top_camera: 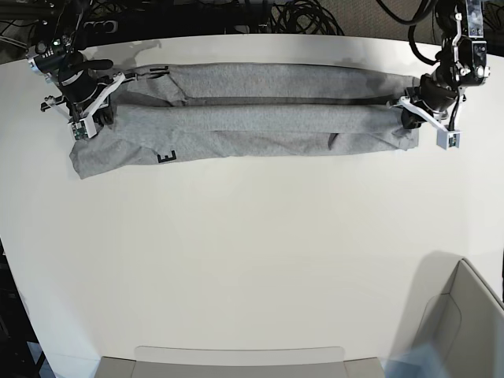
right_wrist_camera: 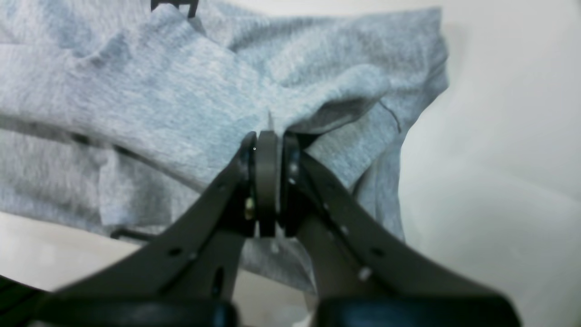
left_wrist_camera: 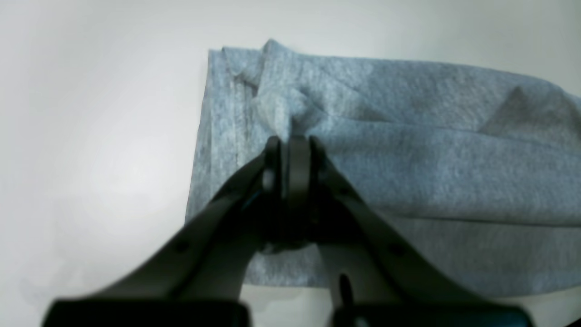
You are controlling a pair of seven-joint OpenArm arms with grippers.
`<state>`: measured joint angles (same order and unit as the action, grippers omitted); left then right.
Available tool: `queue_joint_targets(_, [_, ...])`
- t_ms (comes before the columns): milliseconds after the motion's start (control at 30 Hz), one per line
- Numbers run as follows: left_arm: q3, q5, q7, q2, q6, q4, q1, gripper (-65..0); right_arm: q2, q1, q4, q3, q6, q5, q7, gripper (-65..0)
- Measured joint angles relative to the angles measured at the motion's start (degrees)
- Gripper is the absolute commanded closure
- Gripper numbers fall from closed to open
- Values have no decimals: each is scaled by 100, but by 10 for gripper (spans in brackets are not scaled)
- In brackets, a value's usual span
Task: Fold the T-shirt properly
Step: 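Release the hem with the left gripper and regrasp the shirt end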
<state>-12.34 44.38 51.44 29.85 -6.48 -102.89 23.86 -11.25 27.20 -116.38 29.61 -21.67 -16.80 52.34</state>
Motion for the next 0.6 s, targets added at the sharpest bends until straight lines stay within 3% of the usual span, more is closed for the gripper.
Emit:
queue_joint_targets(100, [0,-4,-4,-4,0,59,-2,0,9,-4,42,-26,0,-2,-4,0])
queue_joint_targets(200, [0,-256,-4,-33,0,63,2,-94,20,-4,105,-28,0,0,-2,0])
queue_joint_targets(300, [-9,-442,-42,-31,59,-170,90,-184,15,-7,105,-31,0,2,-4,-83])
queue_joint_targets(467, [-280,-385,-369,-31,20,-922,459,-194,13,-4,105,-31,0,4,-2,-206])
queue_joint_targets(600, [-238,-378,-352,-13,17,-778,457,-213,11,-31,105,-37,0,-20,-4,-211])
